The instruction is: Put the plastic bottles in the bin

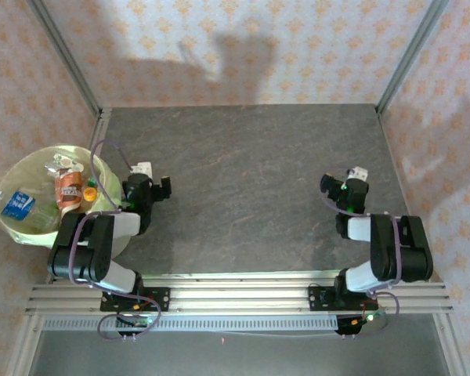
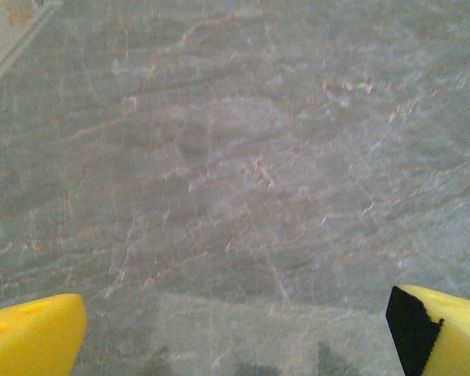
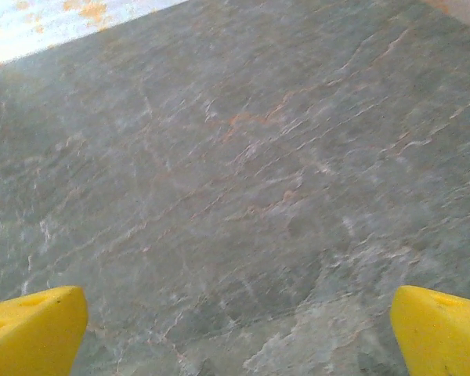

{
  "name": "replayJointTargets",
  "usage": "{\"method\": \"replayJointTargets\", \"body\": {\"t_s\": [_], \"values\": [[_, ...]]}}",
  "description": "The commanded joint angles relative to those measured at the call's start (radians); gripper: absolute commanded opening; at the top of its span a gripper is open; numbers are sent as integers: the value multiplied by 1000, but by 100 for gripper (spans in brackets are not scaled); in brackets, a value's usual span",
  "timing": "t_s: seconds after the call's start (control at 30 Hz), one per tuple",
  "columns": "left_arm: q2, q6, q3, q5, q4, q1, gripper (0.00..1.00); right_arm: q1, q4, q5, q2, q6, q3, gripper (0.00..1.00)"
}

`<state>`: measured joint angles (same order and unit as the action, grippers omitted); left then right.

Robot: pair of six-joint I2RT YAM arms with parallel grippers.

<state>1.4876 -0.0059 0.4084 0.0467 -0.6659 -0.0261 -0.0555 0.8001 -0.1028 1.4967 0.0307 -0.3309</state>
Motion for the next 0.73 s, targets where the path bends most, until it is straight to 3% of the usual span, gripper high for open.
{"method": "replayJointTargets", "body": {"t_s": [0.0,0.07,0.1,0.2,0.7], "values": [[8,2,10,92,-89,-20,100,51,-81,90,13,-54,-103,99],[7,-2,11,125,-88,-29,100,84,44,162,46,-77,-71,99],[10,-9,3,146,-107,-30,100,85,-24,189,22,-62,-82,99],[7,-21,1,189,-103,-35,100,84,-8,189,23,-60,-76,99],[8,-20,0,189,-109,-35,100,84,-17,143,27,-78,-85,99]]}}
